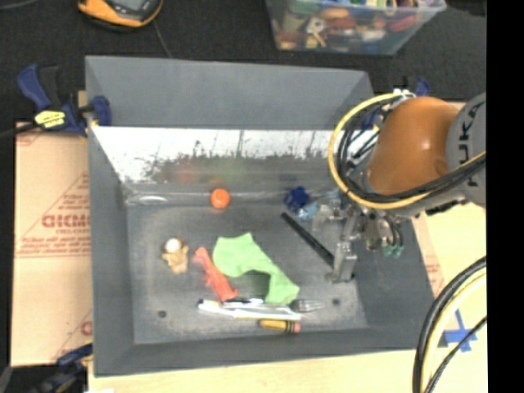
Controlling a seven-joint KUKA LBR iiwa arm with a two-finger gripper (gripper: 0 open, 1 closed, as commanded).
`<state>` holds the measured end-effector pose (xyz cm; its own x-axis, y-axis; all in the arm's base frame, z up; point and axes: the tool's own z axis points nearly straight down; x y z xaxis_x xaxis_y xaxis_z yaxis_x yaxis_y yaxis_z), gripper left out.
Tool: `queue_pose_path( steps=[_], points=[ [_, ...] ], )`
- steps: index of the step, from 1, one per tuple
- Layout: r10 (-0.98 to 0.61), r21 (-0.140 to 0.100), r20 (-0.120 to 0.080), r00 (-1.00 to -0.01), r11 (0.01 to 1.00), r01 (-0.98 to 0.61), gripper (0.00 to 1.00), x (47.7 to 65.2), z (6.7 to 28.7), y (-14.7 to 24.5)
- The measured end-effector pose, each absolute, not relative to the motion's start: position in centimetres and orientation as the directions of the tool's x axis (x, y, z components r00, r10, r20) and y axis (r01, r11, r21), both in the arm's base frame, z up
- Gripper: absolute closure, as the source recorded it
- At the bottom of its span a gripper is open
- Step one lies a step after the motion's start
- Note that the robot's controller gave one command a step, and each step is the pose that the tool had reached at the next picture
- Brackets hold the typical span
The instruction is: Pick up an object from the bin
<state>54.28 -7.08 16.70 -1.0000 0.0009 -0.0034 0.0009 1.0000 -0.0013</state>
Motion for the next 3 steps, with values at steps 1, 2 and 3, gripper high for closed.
queue_pose_path(
  steps=[1, 2, 3],
  points=[
    [0.143, 0.001, -0.006, -0.99, 0.99, 0.143, 0.0, 54.2, 8.0, 2.4],
    [0.134, 0.001, -0.01, -0.991, 0.991, 0.134, 0.0, 53.8, 5.9, 5.0],
    [0.171, 0.003, -0.004, -0.985, 0.985, 0.171, 0.0, 51.3, 7.1, 9.6]
  ],
)
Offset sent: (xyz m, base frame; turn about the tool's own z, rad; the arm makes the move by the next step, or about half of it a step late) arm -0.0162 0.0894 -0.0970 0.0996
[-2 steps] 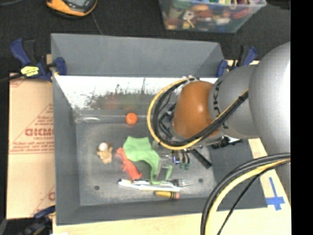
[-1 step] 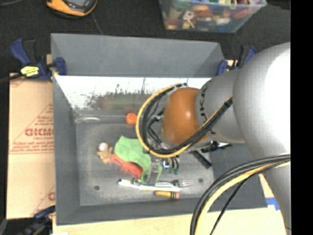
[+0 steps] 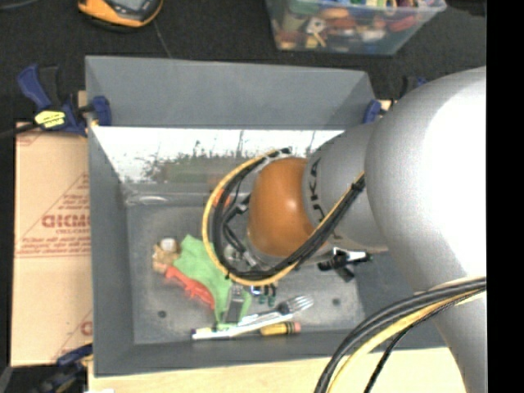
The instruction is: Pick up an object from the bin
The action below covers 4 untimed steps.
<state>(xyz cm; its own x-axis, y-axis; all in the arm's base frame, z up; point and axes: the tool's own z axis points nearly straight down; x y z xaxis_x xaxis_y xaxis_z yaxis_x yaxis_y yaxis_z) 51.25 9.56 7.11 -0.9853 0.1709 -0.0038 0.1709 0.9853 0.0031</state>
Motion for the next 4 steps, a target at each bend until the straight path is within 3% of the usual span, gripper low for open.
queue_pose_path(
  steps=[1, 2, 3, 4],
  points=[
    [0.139, 0.001, -0.019, -0.99, 0.99, 0.139, 0.0, 53.7, 6.4, 4.7],
    [0.159, 0.005, -0.008, -0.987, 0.987, 0.159, 1.0, 51.6, 7.1, 9.2],
    [0.158, 0.005, -0.008, -0.987, 0.987, 0.158, 1.0, 51.6, 7.1, 9.2],
    [0.157, 0.001, 0.001, -0.988, 0.988, 0.157, 1.0, 51.4, 10.8, 9.0]
  ],
)
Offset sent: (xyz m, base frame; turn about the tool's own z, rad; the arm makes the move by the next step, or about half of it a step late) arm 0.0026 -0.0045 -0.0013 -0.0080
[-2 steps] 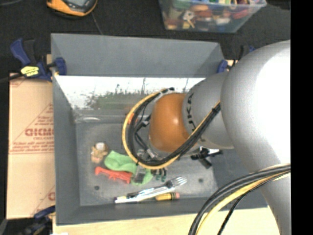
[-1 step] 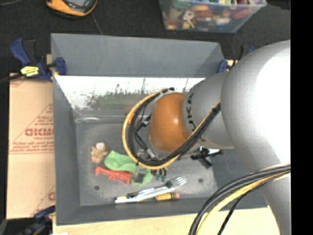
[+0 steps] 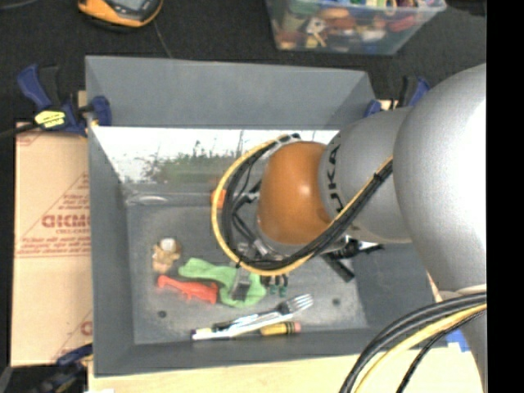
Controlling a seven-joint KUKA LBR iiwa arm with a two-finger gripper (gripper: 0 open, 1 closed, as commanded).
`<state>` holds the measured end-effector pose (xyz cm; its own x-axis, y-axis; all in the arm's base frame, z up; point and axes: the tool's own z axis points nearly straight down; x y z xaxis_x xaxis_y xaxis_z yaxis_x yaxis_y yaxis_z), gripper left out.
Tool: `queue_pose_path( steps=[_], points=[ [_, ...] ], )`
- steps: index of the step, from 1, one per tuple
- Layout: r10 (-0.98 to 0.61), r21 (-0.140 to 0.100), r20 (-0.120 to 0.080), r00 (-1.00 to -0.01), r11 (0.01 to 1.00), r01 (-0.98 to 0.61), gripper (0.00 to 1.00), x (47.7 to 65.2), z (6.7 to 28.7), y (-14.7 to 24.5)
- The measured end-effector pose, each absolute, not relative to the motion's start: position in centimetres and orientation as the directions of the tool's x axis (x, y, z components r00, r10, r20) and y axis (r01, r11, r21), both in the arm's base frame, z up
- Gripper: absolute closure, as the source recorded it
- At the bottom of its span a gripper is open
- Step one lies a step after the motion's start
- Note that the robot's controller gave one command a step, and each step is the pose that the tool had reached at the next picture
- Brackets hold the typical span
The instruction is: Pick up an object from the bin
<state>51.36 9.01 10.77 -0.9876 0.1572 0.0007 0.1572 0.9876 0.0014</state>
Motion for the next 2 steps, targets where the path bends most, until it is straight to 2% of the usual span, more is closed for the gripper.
queue_pose_path(
  steps=[1, 2],
  points=[
    [0.155, 0.005, -0.009, -0.988, 0.988, 0.155, 1.0, 51.64, 13.53, 9.01],
    [0.153, 0.004, -0.009, -0.988, 0.988, 0.153, 1.0, 51.64, 14.39, 8.97]
  ],
)
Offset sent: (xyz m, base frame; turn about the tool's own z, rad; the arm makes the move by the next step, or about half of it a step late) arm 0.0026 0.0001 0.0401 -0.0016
